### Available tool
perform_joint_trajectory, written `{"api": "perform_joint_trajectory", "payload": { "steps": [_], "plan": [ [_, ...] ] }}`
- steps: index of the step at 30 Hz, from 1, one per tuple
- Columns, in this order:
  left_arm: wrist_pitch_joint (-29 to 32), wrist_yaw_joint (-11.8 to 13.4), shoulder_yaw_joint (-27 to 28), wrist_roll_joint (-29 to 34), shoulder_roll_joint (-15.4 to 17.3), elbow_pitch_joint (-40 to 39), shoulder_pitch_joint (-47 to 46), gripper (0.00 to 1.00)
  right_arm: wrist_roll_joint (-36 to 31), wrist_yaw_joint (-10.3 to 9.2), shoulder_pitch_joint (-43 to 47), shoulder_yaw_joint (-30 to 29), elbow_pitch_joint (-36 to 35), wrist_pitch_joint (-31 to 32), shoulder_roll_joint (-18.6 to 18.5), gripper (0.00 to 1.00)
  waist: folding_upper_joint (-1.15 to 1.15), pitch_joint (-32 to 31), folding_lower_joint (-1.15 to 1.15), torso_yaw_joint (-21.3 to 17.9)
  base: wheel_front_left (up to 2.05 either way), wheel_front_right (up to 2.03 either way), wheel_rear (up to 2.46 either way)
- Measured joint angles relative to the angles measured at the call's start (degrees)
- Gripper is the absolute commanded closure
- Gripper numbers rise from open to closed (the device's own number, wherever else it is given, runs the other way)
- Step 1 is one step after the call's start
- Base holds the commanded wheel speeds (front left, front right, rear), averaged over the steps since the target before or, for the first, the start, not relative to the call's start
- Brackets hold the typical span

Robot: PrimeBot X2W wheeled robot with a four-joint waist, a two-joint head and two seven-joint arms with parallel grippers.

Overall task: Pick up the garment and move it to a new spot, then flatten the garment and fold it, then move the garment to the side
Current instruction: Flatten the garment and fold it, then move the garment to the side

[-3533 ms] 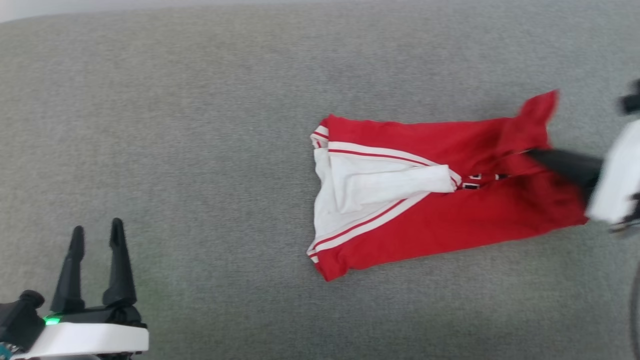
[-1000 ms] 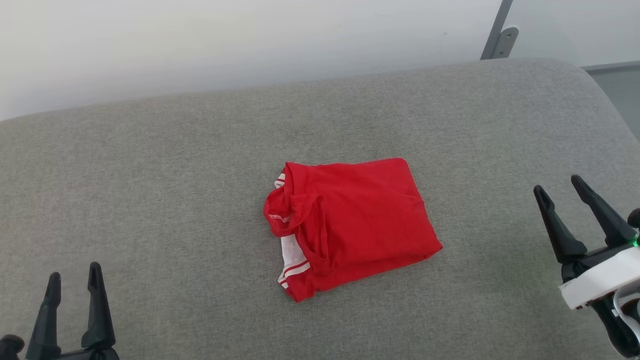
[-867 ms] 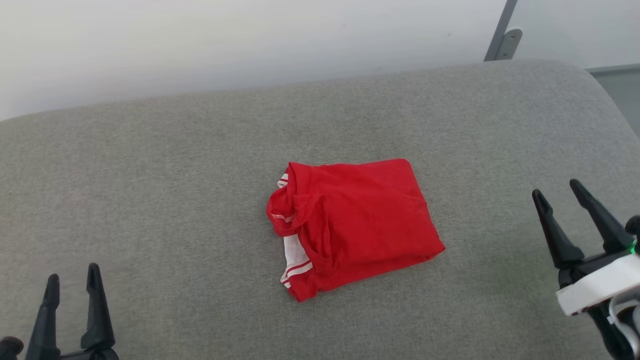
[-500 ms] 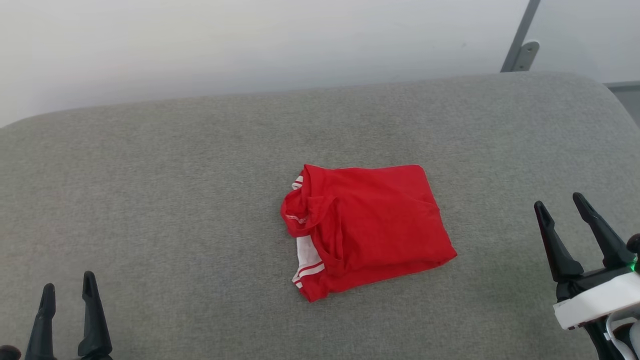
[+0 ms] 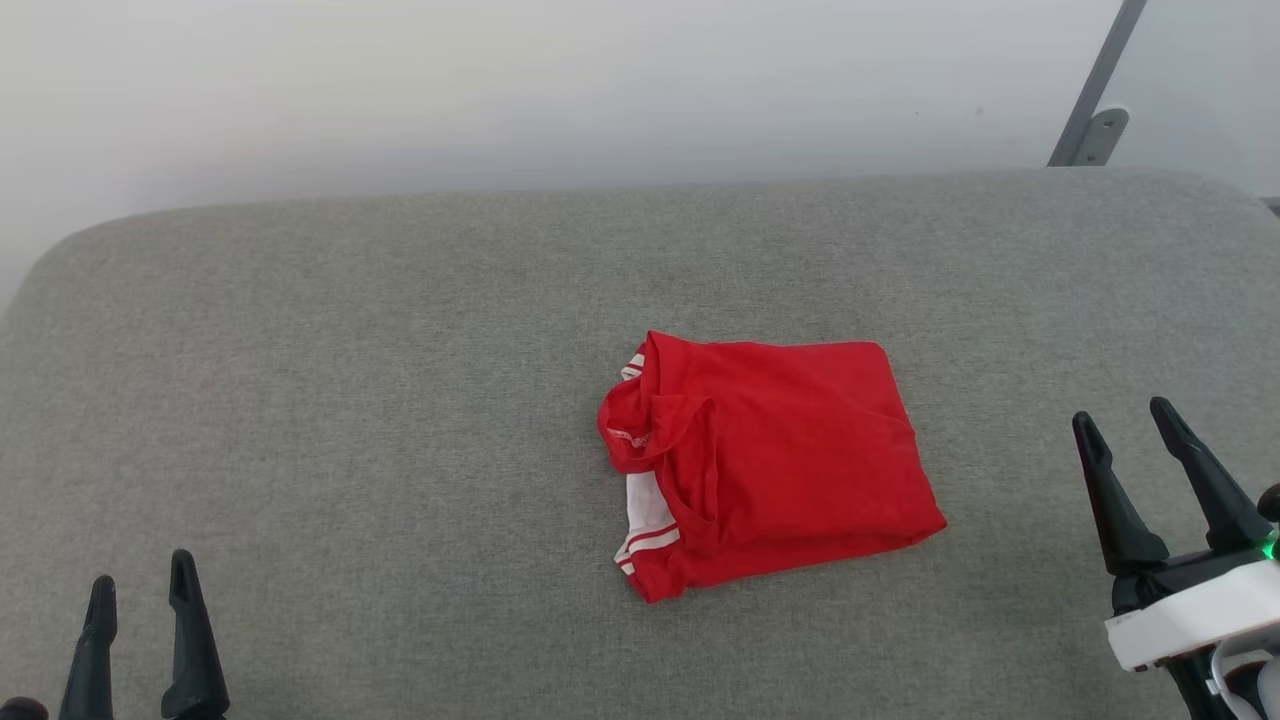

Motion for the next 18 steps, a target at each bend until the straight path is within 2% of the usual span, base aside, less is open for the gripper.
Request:
{"api": "perform_joint_trajectory", "payload": {
  "steps": [18],
  "plan": [
    [0.00,0.00,-3.05,1.11,1.36,0.48,0.42,0.00,0.00,0.00,0.45,-0.11,0.32,0.00,0.29,0.00,0.00,-0.38,0.00,0.96,0.00,0.00,0.00]
  ]
}}
